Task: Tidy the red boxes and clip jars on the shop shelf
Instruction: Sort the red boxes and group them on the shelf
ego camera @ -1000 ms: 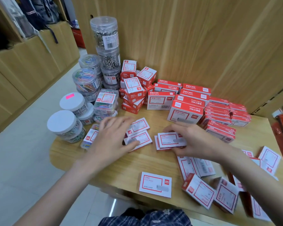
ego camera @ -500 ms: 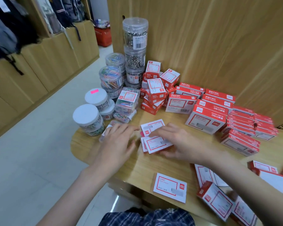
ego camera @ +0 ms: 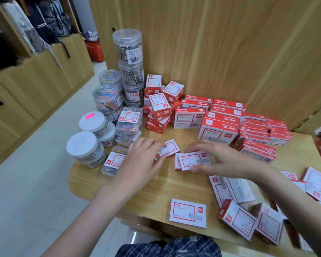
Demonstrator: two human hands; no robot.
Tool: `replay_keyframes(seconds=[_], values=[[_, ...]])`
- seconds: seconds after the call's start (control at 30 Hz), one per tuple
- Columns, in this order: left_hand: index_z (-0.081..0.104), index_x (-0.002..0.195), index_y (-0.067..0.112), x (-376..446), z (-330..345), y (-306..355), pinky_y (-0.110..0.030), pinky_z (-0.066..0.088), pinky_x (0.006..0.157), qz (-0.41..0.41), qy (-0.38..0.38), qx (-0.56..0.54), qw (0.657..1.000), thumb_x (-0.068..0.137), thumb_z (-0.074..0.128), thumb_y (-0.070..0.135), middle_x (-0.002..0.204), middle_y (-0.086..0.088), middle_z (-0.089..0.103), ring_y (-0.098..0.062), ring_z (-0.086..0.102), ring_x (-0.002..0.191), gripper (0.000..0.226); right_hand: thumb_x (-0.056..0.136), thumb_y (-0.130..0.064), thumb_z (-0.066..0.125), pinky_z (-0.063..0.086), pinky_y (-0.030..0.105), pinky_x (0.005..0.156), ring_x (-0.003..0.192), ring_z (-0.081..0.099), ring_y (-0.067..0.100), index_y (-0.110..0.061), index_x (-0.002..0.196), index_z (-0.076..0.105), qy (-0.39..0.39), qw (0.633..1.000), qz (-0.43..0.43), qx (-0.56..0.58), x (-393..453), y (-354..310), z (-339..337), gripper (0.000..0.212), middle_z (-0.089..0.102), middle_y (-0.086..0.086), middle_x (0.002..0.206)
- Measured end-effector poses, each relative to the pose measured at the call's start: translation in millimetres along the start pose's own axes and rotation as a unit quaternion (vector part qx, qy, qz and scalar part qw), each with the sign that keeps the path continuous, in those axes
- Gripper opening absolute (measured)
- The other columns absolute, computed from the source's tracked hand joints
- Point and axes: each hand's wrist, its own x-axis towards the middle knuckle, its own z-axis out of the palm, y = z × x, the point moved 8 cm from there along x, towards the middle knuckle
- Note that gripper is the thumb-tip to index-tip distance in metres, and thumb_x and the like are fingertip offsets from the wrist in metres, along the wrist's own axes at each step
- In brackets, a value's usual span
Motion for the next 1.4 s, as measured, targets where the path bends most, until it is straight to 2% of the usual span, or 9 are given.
replay_keyframes(seconds=[0.17, 0.37, 0.5, 0.63, 0.8, 0.97, 1.07, 1.27, 1.4], values=[[0.062, 0.101, 0.016, -1, 9, 1, -0.037, 0.040, 0.079, 0.003, -0.013, -0.014, 1.000, 0.081, 0.040, 0.037, 0.100, -0.001, 0.062, -0.025, 0.054, 0.092, 0.036, 0.085, -0.026, 0.064, 0.040, 0.018, 0.086, 0.103, 0.054, 0.006, -0.024, 0.115, 0.057, 0.019, 0.999, 0.034, 0.004, -4, 4, -6, 0.032, 0.061, -0.010, 0.112], [0.063, 0.101, 0.020, 2, 13, 8, -0.035, 0.040, 0.078, 0.030, -0.010, -0.027, 0.999, 0.082, 0.041, 0.036, 0.102, 0.002, 0.063, -0.020, 0.051, 0.094, 0.033, 0.080, -0.025, 0.068, 0.040, 0.025, 0.088, 0.101, 0.050, 0.007, -0.028, 0.102, 0.044, 0.014, 0.999, 0.040, 0.023, -9, 0, 3, 0.033, 0.053, -0.013, 0.106], [0.063, 0.100, 0.023, -2, 14, 12, -0.033, 0.038, 0.075, 0.035, -0.002, -0.046, 0.998, 0.081, 0.043, 0.034, 0.102, 0.004, 0.063, -0.012, 0.045, 0.094, 0.030, 0.076, -0.015, 0.072, 0.035, 0.010, 0.074, 0.089, 0.046, 0.001, -0.022, 0.099, 0.042, 0.086, 0.995, 0.028, 0.042, -14, -4, -3, 0.038, 0.048, -0.008, 0.102], [0.059, 0.105, 0.025, 9, 11, 20, -0.039, 0.045, 0.081, 0.054, -0.015, -0.081, 0.995, 0.080, 0.044, 0.037, 0.107, 0.003, 0.063, -0.015, 0.049, 0.099, 0.032, 0.072, -0.011, 0.073, 0.038, 0.013, 0.078, 0.091, 0.045, -0.003, -0.030, 0.099, 0.039, 0.134, 0.990, -0.002, 0.040, -22, -6, -11, 0.047, 0.045, -0.009, 0.103], [0.062, 0.103, 0.019, 31, 11, 47, -0.035, 0.041, 0.084, 0.088, 0.007, -0.117, 0.989, 0.082, 0.044, 0.031, 0.105, 0.005, 0.060, -0.014, 0.049, 0.099, 0.030, 0.069, -0.005, 0.076, 0.046, 0.018, 0.076, 0.086, 0.058, 0.002, -0.021, 0.094, 0.053, 0.188, 0.976, 0.029, 0.108, -78, 25, -57, 0.038, 0.060, -0.010, 0.096], [0.064, 0.103, 0.011, 57, 21, 85, -0.032, 0.035, 0.095, 0.110, 0.074, -0.139, 0.981, 0.082, 0.045, 0.021, 0.117, -0.007, 0.057, -0.023, 0.047, 0.107, 0.030, 0.068, 0.006, 0.075, 0.046, 0.025, 0.064, 0.067, 0.055, 0.011, -0.017, 0.079, 0.052, 0.325, 0.913, 0.127, 0.212, -130, 86, -106, 0.034, 0.060, 0.004, 0.080], [0.064, 0.103, 0.009, 69, 23, 100, -0.029, 0.028, 0.101, 0.089, 0.099, -0.123, 0.983, 0.082, 0.044, 0.020, 0.127, -0.012, 0.051, -0.027, 0.042, 0.114, 0.032, 0.069, 0.000, 0.075, 0.045, 0.022, 0.059, 0.064, 0.055, 0.013, -0.024, 0.074, 0.048, 0.396, 0.888, 0.165, 0.164, -121, 107, -125, 0.036, 0.060, 0.003, 0.079], [0.064, 0.100, 0.009, 72, 20, 116, -0.039, 0.034, 0.098, 0.092, 0.128, -0.088, 0.984, 0.082, 0.044, 0.014, 0.126, -0.010, 0.052, -0.027, 0.042, 0.116, 0.028, 0.069, -0.005, 0.075, 0.041, 0.018, 0.065, 0.074, 0.053, 0.011, -0.027, 0.077, 0.048, 0.310, 0.938, 0.121, 0.097, -92, 103, -115, 0.036, 0.054, -0.010, 0.085], [0.062, 0.103, 0.009, 74, 31, 126, -0.046, 0.042, 0.090, 0.095, 0.114, -0.088, 0.985, 0.083, 0.046, 0.013, 0.124, -0.010, 0.052, -0.028, 0.045, 0.112, 0.027, 0.073, -0.003, 0.072, 0.043, 0.018, 0.073, 0.085, 0.053, 0.010, -0.021, 0.093, 0.044, 0.245, 0.962, 0.088, 0.079, -87, 103, -101, 0.039, 0.051, -0.014, 0.093]])
